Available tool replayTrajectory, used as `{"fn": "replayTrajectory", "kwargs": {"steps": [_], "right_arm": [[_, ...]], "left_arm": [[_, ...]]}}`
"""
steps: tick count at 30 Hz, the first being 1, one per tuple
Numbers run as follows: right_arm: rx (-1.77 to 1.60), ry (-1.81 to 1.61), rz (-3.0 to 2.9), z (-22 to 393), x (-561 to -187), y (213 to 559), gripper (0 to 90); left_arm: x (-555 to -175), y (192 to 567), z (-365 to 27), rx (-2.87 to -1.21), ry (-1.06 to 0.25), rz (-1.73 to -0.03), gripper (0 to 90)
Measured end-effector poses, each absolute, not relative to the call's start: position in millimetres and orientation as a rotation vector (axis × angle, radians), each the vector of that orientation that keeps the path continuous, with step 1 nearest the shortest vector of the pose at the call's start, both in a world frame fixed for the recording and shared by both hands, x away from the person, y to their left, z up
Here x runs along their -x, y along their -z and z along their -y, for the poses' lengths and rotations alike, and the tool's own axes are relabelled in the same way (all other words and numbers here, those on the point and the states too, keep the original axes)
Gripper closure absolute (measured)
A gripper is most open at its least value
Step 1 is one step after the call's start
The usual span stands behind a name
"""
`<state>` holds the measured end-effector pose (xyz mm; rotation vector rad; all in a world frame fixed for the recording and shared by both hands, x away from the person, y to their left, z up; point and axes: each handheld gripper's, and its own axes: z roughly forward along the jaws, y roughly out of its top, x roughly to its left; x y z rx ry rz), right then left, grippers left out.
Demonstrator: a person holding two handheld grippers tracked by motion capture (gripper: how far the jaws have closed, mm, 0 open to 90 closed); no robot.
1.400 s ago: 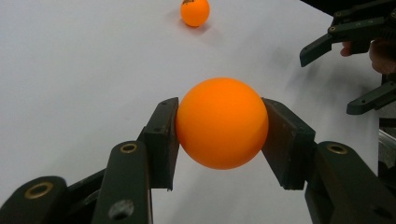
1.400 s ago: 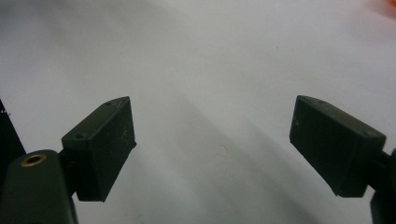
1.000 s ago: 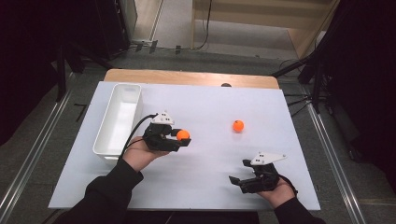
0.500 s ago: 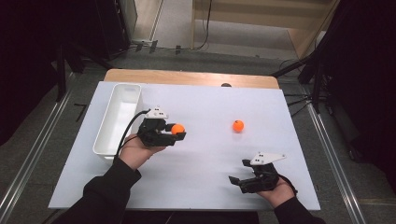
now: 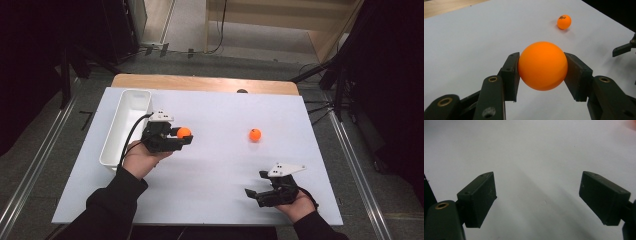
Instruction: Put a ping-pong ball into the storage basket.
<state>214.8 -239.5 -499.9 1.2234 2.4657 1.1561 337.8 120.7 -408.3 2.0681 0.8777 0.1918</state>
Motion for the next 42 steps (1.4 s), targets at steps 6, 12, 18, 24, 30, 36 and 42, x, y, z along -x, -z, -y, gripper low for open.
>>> {"fn": "replayTrajectory", "kwargs": {"steps": [6,12,18,24,30,36,42], "right_arm": [[-1.225,-1.157,-2.462,239.1,-214.8,500.2,12.8],[-1.231,-1.153,-2.464,238.8,-214.5,500.1,12.7],[-1.230,-1.154,-2.463,238.9,-214.6,500.3,12.7],[-1.226,-1.151,-2.469,239.0,-214.7,500.0,12.7],[-1.228,-1.150,-2.465,238.9,-214.6,500.2,12.7],[-1.229,-1.150,-2.466,238.9,-214.6,500.3,12.7],[-1.226,-1.150,-2.467,238.8,-214.8,500.4,12.7]], "left_arm": [[-339.1,404.3,-125.0,-2.076,-0.234,-0.889,51.1],[-342.3,402.6,-130.7,-2.086,-0.262,-0.917,51.0],[-345.7,399.4,-139.0,-2.076,-0.269,-0.941,51.0],[-348.2,397.1,-145.1,-2.075,-0.282,-0.957,51.0],[-349.8,393.8,-150.4,-2.078,-0.303,-0.970,51.0],[-353.2,390.0,-159.8,-2.068,-0.315,-0.993,51.0],[-354.9,388.4,-165.5,-2.048,-0.314,-1.024,51.0]]}}
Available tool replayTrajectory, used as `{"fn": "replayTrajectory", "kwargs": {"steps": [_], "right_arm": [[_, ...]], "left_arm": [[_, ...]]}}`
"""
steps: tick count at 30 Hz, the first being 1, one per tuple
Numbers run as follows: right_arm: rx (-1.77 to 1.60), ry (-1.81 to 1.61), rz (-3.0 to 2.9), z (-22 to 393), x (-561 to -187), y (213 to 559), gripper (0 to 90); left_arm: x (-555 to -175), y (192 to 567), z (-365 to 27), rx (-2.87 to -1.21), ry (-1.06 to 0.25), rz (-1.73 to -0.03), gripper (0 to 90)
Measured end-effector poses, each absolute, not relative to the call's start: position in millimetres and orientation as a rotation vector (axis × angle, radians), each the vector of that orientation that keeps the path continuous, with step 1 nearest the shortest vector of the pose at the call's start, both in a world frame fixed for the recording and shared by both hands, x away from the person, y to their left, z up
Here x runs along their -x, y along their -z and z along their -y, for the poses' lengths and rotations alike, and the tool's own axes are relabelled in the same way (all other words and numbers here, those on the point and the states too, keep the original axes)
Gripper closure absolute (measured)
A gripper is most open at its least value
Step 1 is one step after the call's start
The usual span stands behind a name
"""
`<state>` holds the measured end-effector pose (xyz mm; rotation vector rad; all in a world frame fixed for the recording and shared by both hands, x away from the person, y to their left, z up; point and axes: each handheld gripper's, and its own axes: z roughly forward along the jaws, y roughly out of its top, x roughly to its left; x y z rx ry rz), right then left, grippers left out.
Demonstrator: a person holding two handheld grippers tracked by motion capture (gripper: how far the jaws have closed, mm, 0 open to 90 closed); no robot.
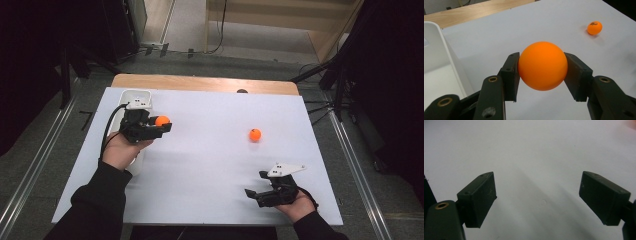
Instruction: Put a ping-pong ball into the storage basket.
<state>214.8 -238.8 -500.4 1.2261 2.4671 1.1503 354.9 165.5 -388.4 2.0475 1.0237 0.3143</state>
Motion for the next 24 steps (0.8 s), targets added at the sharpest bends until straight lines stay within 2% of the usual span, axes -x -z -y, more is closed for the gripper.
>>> {"fn": "replayTrajectory", "kwargs": {"steps": [24], "right_arm": [[-1.226,-1.150,-2.471,238.9,-214.9,500.5,12.7]], "left_arm": [[-362.4,376.8,-192.3,-1.993,-0.350,-1.143,51.0]]}}
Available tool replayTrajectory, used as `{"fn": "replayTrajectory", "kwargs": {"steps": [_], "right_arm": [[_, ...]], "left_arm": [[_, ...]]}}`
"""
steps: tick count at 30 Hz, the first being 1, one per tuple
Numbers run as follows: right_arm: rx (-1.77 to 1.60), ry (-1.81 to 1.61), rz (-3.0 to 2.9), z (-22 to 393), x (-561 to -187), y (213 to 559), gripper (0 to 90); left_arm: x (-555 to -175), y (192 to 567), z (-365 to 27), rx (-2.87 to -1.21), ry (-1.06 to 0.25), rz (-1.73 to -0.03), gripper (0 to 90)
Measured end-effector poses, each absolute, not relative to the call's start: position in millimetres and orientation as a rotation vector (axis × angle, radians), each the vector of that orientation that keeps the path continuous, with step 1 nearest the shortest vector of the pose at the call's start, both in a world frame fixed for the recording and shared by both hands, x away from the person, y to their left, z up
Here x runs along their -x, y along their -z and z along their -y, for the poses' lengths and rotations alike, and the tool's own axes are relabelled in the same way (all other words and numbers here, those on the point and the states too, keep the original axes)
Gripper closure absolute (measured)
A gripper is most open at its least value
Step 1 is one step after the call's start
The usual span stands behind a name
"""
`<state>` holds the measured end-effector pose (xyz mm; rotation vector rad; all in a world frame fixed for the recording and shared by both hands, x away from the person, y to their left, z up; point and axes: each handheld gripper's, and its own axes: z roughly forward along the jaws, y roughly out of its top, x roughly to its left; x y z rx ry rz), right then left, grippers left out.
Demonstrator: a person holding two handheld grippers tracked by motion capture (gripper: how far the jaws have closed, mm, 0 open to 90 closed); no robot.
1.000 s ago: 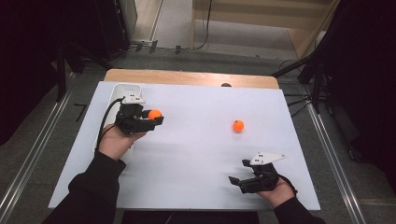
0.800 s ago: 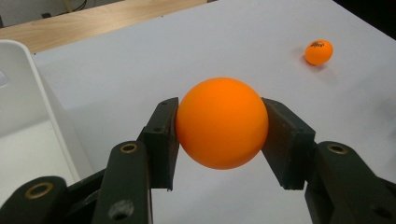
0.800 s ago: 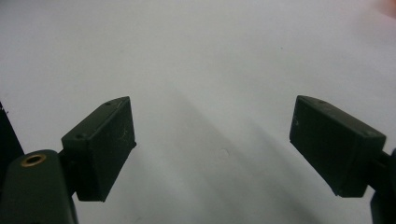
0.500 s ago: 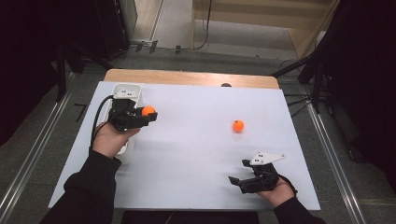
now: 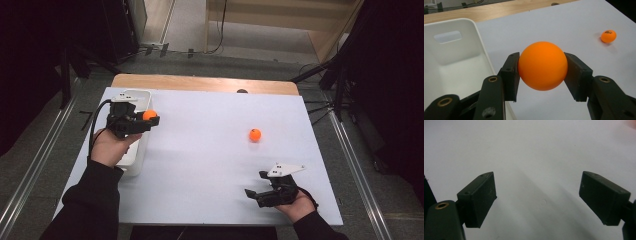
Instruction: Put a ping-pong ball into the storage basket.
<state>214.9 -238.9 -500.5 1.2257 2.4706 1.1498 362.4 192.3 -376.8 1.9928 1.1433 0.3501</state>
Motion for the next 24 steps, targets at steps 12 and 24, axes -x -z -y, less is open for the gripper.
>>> {"fn": "replayTrajectory", "kwargs": {"steps": [12,24], "right_arm": [[-1.226,-1.150,-2.469,238.4,-214.8,500.8,12.7],[-1.226,-1.148,-2.470,238.4,-214.9,500.9,12.7]], "left_arm": [[-367.4,377.9,-205.2,-1.974,-0.401,-1.196,51.0],[-374.3,381.9,-218.4,-1.972,-0.453,-1.260,51.0]]}}
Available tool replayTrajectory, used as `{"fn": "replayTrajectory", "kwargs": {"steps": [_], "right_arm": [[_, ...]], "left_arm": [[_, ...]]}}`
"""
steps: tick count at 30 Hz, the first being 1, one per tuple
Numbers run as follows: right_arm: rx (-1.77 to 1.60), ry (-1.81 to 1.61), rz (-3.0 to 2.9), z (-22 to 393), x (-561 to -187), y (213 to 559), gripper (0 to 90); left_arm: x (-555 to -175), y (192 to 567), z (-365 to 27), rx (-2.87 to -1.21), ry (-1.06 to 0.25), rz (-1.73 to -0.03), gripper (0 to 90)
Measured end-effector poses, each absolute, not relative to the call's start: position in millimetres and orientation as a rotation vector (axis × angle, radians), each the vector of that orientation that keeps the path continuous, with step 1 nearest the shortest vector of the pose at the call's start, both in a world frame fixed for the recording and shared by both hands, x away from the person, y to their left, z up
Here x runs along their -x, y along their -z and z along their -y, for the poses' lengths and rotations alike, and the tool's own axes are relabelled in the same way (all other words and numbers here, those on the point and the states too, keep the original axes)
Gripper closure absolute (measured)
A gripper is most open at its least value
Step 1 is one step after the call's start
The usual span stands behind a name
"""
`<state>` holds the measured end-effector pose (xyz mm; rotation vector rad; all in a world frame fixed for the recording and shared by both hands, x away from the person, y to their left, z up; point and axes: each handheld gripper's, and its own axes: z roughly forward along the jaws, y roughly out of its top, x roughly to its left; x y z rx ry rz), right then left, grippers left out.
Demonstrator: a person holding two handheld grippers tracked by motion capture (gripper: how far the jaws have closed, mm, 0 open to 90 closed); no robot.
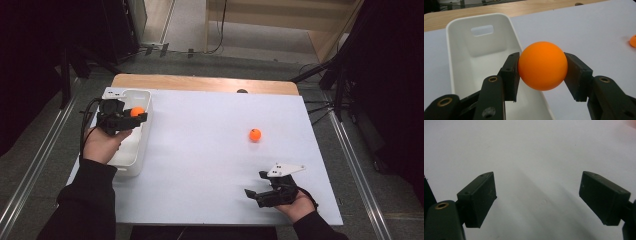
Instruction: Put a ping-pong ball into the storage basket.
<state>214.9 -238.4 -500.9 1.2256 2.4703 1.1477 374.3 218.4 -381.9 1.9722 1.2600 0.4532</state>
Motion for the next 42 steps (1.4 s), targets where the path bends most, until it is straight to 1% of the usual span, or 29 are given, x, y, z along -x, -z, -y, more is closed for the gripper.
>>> {"fn": "replayTrajectory", "kwargs": {"steps": [5,13,16,19,35,42], "right_arm": [[-1.225,-1.146,-2.471,238.3,-214.9,501.0,12.8],[-1.227,-1.140,-2.478,237.9,-214.7,501.1,12.7],[-1.226,-1.139,-2.481,237.7,-214.8,501.1,12.7],[-1.221,-1.134,-2.480,237.6,-214.9,501.5,12.7],[-1.223,-1.133,-2.481,236.6,-215.1,501.9,12.7],[-1.223,-1.133,-2.481,236.7,-215.2,502.0,12.7]], "left_arm": [[-377.0,384.4,-222.2,-1.951,-0.489,-1.290,50.9],[-382.1,390.1,-228.8,-1.929,-0.511,-1.338,50.9],[-382.2,391.2,-229.1,-1.906,-0.567,-1.347,50.9],[-383.9,392.1,-230.0,-1.878,-0.582,-1.361,50.9],[-400.7,406.1,-231.0,-1.879,-0.600,-1.401,50.9],[-406.9,412.7,-228.8,-1.889,-0.603,-1.448,50.8]]}}
